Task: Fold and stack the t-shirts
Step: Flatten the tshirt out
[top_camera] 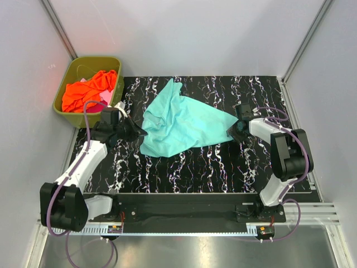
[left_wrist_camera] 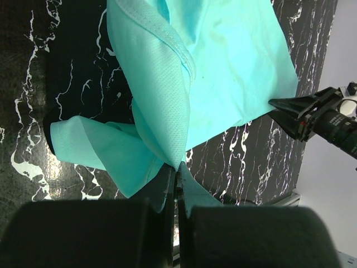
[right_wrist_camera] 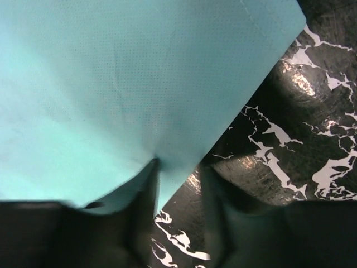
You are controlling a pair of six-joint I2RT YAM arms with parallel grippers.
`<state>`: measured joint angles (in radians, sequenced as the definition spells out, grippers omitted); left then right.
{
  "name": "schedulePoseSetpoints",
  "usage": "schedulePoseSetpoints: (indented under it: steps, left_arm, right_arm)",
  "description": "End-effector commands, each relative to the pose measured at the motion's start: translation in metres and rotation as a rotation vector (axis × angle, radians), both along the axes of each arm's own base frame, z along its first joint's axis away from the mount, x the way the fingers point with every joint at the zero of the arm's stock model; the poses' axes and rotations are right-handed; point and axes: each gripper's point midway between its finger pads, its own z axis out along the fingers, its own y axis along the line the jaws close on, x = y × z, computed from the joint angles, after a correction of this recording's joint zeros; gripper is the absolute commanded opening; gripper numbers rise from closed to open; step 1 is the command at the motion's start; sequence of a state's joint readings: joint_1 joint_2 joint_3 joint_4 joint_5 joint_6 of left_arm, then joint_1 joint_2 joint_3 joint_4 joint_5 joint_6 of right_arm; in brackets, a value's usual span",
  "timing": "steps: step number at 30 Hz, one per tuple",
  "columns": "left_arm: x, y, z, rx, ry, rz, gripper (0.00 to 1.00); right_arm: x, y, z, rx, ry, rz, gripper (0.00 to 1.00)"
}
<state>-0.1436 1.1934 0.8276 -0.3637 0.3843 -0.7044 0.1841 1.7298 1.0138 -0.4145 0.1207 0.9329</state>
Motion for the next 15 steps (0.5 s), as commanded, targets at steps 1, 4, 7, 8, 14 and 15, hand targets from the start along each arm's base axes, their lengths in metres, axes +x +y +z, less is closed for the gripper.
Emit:
schedulePoseSetpoints:
  steps: [1,4,7,8,14,15]
  left_arm:
    - [0.006,-0.007,0.031,-0.032,-0.112,-0.031,0.00]
    - [0.004,-0.009,0.043,-0.040,-0.144,-0.035,0.00]
    - [-0.002,-0.002,0.063,0.016,-0.196,-0.001,0.00]
    - [-0.006,0.003,0.069,0.066,-0.204,0.022,0.00]
    - [-0.037,0.010,0.123,0.076,-0.314,0.058,0.00]
    - [-0.041,0.009,0.129,0.069,-0.326,0.057,0.00]
  right_arm:
    - [0.017,-0.006,0.005,-0.058,-0.056,0.019,0.36]
    - [0.015,-0.010,0.020,-0.082,-0.073,0.044,0.00]
    - [-0.002,-0.031,0.074,-0.171,-0.125,0.025,0.00]
    - [-0.012,-0.041,0.088,-0.220,-0.116,0.012,0.00]
    - [-0.058,-0.067,0.203,-0.302,-0.297,0.018,0.00]
    - [-0.063,-0.068,0.219,-0.300,-0.336,0.017,0.00]
